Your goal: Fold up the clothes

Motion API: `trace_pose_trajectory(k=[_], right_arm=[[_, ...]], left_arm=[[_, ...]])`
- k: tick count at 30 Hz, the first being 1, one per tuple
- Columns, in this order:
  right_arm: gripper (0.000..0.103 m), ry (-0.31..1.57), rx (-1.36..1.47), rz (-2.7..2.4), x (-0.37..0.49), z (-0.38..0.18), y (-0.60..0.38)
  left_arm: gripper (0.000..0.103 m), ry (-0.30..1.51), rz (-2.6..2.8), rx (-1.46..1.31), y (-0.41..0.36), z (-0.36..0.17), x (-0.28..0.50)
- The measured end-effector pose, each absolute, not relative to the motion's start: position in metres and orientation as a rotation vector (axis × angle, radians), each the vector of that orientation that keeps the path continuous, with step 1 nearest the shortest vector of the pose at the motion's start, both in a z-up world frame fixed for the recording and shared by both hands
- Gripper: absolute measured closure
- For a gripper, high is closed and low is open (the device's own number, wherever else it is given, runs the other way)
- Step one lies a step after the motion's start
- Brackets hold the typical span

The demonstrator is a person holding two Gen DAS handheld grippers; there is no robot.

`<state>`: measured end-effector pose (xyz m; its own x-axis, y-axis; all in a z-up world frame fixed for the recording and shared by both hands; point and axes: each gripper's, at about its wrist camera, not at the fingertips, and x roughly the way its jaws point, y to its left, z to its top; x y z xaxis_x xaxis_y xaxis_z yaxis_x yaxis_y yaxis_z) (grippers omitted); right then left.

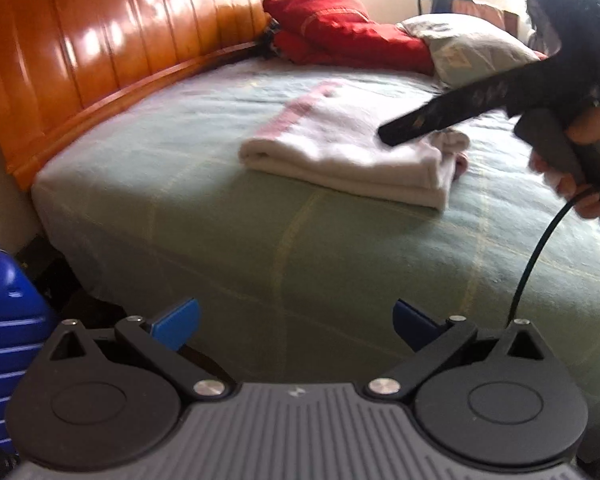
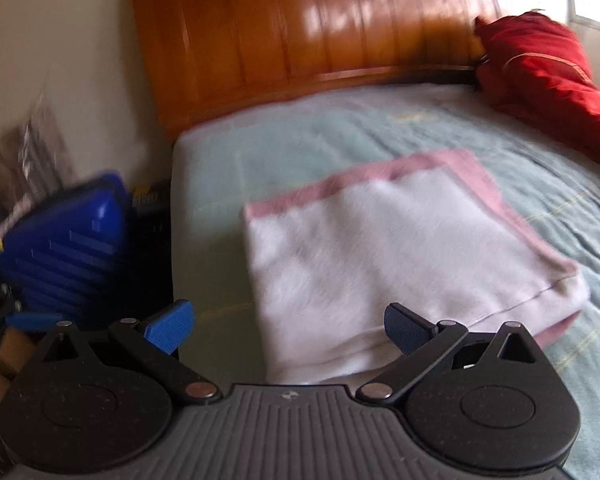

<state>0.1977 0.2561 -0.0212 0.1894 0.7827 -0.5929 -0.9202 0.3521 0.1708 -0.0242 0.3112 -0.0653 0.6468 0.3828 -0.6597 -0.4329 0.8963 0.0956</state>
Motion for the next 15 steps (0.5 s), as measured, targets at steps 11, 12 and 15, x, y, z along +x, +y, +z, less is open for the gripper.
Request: trace_pose_trajectory(k=[11,12,15], right_arm=[[0.000,0.796,-0.175,0.999,0.230,-0.041,0.222],[0.000,0.789,-0.172,1.007,0.225,-0.037,0.215],[0.000,0.765,-0.199,1.004,0.204,-0.023,0.192]], left_arm=[[0.001,0.633,0.404,-0.099,0.296,-0.061,-0.022],[0.001,0.632,0.399,-0.104,0.295,-0.060,-0.021],[0.001,0.635,0.378,-0.123,0.291,-0.056,-0.019]])
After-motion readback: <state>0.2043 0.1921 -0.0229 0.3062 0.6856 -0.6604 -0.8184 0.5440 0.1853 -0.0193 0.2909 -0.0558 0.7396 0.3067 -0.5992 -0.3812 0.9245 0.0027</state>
